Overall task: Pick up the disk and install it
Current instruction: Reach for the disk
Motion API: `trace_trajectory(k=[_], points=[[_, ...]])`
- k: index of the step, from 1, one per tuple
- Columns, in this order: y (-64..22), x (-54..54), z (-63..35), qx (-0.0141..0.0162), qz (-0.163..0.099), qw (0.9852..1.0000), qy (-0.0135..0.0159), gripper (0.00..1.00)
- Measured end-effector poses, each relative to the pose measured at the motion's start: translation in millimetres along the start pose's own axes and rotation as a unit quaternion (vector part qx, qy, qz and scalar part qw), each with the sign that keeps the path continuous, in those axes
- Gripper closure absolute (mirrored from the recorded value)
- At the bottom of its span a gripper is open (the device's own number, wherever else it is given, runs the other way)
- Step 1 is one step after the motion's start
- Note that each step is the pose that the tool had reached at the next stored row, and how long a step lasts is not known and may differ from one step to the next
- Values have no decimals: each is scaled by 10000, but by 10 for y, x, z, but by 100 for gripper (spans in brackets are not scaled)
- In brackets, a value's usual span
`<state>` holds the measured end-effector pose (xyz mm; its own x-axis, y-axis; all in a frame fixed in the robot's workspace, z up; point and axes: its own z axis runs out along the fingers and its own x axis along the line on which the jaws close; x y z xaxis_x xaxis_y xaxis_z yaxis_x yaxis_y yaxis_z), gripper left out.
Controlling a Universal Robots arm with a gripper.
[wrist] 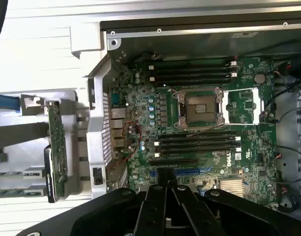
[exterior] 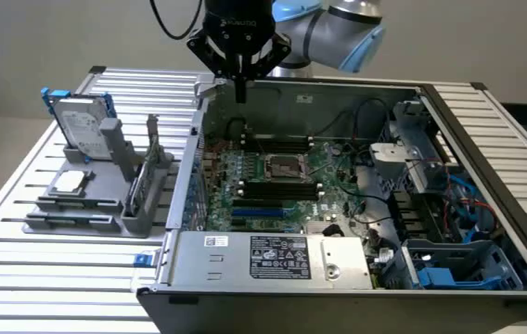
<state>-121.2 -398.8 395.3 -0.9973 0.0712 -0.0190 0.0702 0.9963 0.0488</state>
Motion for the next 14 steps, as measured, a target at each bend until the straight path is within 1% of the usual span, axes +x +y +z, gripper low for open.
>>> trace_trajectory(k=[8,10,14], points=[[0,0,-1,0,0,10000,0,89],[-1,9,-3,2,0,10000,6,89],[-12,172,-5,1,1,10000,13,89]])
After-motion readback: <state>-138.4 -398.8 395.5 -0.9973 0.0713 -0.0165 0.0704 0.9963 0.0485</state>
